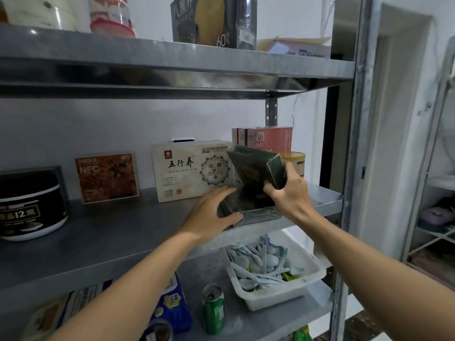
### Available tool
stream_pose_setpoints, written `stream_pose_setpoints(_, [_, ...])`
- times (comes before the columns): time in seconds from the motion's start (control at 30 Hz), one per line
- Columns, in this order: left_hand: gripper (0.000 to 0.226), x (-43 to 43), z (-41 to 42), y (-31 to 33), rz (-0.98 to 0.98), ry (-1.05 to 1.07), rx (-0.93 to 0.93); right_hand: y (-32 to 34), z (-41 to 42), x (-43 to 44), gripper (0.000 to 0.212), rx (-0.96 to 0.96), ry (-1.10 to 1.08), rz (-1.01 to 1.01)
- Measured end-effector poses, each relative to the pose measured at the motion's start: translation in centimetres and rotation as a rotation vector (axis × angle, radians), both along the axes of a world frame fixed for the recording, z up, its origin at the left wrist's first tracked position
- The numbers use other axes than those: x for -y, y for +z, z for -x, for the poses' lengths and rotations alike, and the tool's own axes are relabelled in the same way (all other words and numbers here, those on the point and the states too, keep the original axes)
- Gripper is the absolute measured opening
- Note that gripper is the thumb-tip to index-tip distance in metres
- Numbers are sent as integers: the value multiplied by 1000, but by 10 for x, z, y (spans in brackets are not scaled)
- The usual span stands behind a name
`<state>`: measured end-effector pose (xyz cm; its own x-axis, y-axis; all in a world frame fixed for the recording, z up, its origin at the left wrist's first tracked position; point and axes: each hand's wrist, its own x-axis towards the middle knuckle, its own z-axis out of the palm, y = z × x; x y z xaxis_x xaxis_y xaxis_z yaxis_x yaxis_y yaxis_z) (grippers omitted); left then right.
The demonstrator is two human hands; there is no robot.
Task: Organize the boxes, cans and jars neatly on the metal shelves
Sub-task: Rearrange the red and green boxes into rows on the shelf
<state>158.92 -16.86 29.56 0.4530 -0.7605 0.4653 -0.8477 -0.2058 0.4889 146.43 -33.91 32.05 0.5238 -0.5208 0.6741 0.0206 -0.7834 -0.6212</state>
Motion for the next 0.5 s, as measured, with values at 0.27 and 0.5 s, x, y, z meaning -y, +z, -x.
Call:
stream_pose_setpoints(0.27, [79,16,-12,-11,-154,-28,39,-1,0,-2,39,100,31,-119])
stream_pose_setpoints(0.5, [91,9,-10,-7,-263,223,444,-2,-4,-12,41,122,36,-79])
